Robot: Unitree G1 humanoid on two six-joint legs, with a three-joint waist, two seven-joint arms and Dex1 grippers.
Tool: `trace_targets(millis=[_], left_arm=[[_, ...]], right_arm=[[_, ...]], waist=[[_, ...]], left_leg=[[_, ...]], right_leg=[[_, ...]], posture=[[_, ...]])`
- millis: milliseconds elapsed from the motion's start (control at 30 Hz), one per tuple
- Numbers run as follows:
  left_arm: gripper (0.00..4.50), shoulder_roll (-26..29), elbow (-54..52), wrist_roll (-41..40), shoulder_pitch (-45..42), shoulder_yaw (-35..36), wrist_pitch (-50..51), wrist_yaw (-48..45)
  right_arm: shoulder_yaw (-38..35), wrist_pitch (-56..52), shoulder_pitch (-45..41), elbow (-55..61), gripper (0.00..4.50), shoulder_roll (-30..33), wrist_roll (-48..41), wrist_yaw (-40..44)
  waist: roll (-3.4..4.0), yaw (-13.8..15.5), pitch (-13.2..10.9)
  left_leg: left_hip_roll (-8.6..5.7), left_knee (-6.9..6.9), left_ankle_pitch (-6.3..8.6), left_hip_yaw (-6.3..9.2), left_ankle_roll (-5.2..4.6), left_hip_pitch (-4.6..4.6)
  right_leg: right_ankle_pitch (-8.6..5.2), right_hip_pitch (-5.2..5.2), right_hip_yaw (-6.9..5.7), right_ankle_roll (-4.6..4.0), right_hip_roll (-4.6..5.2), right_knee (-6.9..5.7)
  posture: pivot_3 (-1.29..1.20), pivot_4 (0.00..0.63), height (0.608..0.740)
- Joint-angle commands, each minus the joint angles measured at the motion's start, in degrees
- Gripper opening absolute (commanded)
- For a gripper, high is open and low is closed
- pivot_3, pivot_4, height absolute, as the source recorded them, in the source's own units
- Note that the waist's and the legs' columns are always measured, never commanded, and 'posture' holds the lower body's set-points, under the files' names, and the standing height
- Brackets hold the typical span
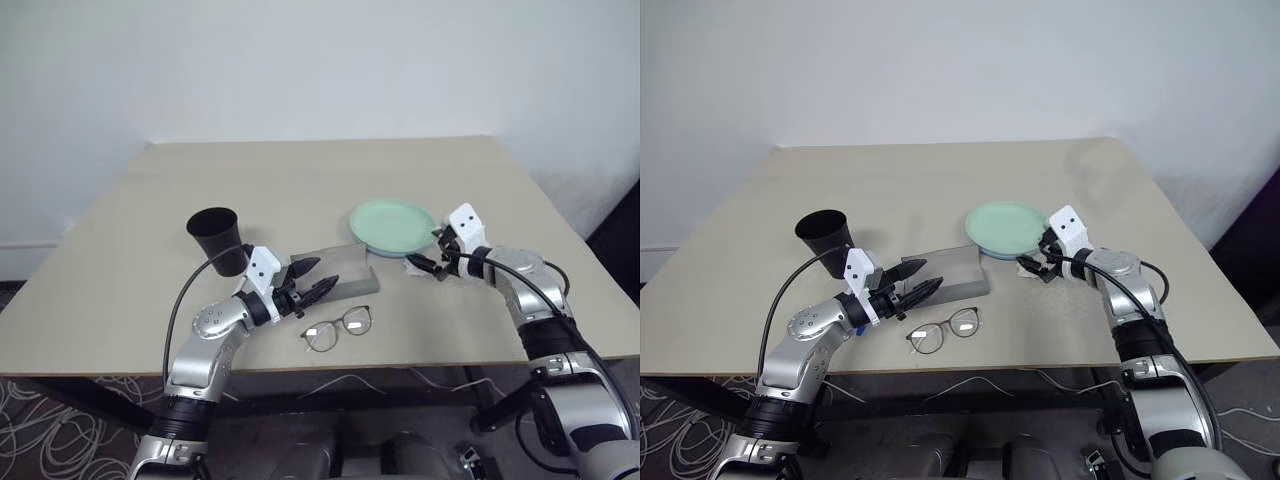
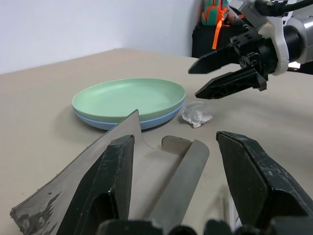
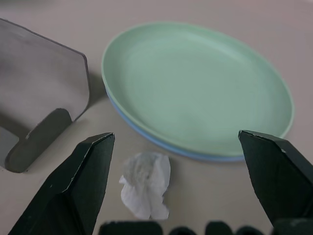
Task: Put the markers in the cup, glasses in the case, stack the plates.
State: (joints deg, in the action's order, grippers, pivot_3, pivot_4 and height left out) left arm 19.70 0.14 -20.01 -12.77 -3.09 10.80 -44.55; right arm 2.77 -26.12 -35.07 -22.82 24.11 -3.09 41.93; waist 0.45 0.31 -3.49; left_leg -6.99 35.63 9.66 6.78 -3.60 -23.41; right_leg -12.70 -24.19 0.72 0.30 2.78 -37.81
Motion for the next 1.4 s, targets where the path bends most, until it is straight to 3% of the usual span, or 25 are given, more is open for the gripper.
trace_targets(millis=[33,333,733,767,1200,1400], left_arm=[[2.81,0.00,-1.51,-0.17,-1.56,0.26,-0.43,-0.21],[2.81,-0.41,-1.29,0.09,-1.68,0.04,-0.63,-0.16],[2.81,-0.43,-1.04,0.24,-1.66,0.20,-0.80,-0.02],[2.81,-0.44,-0.95,0.28,-1.67,0.21,-0.84,0.00],[2.81,-0.37,-0.98,0.23,-1.55,0.32,-0.89,0.24],[2.81,-0.47,-0.39,0.25,-2.00,0.26,-1.13,0.05]], right_arm=[[-1.02,-3.71,0.25,3.01,4.46,-0.76,-1.51,-1.77],[-0.73,-6.17,0.35,0.54,4.46,-2.46,-1.33,-4.80],[-0.57,-6.08,0.54,1.96,0.21,-1.64,-2.64,-3.47],[-0.30,-6.06,0.81,2.54,0.04,-1.47,-2.73,-2.91],[0.34,-3.01,3.16,12.89,0.04,4.86,-6.92,8.92],[0.36,2.43,-5.10,3.70,0.04,2.66,-4.88,5.10]], waist=[[0.00,0.00,0.00],[0.00,-0.01,0.00],[0.00,-0.01,0.00],[0.00,-0.01,0.00],[-0.02,-0.07,0.00],[-0.03,-0.09,-0.01]], left_leg=[[0.00,0.01,0.00,0.00,0.00,0.00],[0.00,0.04,0.00,-0.01,0.00,-0.03],[0.00,0.06,0.00,-0.01,-0.01,-0.04],[0.00,0.06,0.00,-0.01,-0.01,-0.04],[0.01,0.13,0.00,-0.01,-0.02,-0.09],[0.03,0.15,0.00,0.00,-0.02,-0.10]], right_leg=[[0.00,0.00,0.00,0.01,0.00,0.01],[0.01,-0.01,-0.02,0.02,0.00,0.01],[0.01,0.01,-0.04,0.02,0.00,0.01],[0.01,0.01,-0.04,0.02,0.00,0.01],[0.00,0.06,-0.06,0.04,0.03,0.03],[0.00,0.11,-0.11,0.02,0.04,0.03]], posture=[[0.00,0.000,0.736],[0.00,0.000,0.736],[0.00,0.000,0.736],[0.00,0.000,0.736],[0.00,0.000,0.736],[0.00,0.000,0.736]])
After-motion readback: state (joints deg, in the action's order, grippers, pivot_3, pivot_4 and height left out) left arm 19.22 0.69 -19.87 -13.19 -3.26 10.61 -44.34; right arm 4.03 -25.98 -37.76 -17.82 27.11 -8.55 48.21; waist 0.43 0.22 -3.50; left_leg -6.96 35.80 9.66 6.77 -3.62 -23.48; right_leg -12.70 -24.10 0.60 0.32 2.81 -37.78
